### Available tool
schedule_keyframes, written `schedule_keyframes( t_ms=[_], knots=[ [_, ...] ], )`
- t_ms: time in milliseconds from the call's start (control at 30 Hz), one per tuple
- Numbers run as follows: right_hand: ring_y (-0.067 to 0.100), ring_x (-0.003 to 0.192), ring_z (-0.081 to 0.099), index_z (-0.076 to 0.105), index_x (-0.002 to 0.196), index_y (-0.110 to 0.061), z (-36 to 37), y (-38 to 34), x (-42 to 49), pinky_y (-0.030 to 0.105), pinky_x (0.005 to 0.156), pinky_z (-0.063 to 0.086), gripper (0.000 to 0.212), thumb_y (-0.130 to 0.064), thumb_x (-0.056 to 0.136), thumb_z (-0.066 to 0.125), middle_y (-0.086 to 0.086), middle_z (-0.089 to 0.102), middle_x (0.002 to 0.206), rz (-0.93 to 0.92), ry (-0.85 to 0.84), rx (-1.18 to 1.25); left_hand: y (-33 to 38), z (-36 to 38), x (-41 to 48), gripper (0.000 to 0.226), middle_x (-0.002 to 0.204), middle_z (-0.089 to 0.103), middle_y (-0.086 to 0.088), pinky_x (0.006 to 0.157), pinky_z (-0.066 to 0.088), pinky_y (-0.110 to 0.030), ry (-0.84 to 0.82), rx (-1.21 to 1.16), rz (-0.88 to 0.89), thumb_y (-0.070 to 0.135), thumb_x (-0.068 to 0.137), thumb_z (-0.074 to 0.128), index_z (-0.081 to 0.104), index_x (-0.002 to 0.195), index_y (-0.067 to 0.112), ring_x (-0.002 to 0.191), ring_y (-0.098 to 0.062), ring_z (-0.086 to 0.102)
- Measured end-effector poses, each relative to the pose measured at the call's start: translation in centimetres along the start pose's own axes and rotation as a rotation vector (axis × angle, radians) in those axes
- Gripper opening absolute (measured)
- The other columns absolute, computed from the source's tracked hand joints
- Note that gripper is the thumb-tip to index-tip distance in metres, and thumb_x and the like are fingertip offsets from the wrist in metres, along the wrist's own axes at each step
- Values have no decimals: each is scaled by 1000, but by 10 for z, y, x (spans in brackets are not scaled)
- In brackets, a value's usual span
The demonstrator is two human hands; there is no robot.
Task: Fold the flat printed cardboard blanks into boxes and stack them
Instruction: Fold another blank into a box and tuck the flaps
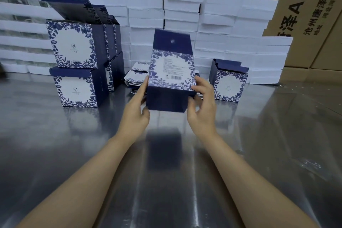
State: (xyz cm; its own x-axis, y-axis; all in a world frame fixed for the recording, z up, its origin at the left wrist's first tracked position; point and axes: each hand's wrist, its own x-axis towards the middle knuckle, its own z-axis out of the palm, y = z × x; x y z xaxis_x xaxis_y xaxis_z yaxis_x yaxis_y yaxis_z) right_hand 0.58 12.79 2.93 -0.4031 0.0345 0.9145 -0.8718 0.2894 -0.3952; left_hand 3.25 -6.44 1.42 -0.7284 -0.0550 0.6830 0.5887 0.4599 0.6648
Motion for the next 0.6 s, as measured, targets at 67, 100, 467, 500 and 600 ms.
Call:
schedule_keyframes(
  t_ms=[67, 100, 467, 500, 600],
  knots=[
    [1, 124, 44, 57, 83, 1, 0, 4, -2, 20, 96, 42, 25, 22, 74, 48, 12, 49, 123, -71, -33, -55, 1, 2, -1, 91, 143, 49, 4, 103, 41, -16, 53, -108, -32, -21, 74, 34, 37, 140, 42, 128, -7, 49],
    [4, 124, 46, 55, 75, 0, -2, 7, -4, 16, 94, 41, 25, 24, 72, 46, 14, 52, 115, -67, -79, -72, 0, 4, -2, 80, 139, 51, 0, 101, 45, -21, 63, -157, -77, -23, 75, 32, 43, 133, 31, 127, -12, 50],
    [22, 90, 63, 54, 98, -23, -7, 32, -11, 47, 89, 50, 39, 11, 82, 42, -6, 62, 88, 677, -6, -79, -10, 6, 1, 41, 124, 58, 1, 96, 47, -34, 161, -33, -503, -6, 90, 41, 51, 125, 13, 111, -10, 57],
    [20, 98, 63, 54, 105, -22, -5, 30, -10, 44, 94, 50, 38, 9, 87, 43, -9, 63, 95, 727, -49, -11, -9, 7, 1, 43, 127, 58, 2, 102, 44, -34, 123, -105, -509, -3, 92, 44, 50, 130, 15, 115, -8, 55],
    [10, 113, 56, 52, 124, -26, -5, 25, -9, 20, 96, 45, 38, -2, 94, 50, -8, 60, 121, 759, -185, 137, -6, 10, 0, 35, 124, 64, 9, 108, 40, -37, -98, -286, -541, 13, 97, 50, 52, 131, 24, 117, -8, 58]
  ],
)
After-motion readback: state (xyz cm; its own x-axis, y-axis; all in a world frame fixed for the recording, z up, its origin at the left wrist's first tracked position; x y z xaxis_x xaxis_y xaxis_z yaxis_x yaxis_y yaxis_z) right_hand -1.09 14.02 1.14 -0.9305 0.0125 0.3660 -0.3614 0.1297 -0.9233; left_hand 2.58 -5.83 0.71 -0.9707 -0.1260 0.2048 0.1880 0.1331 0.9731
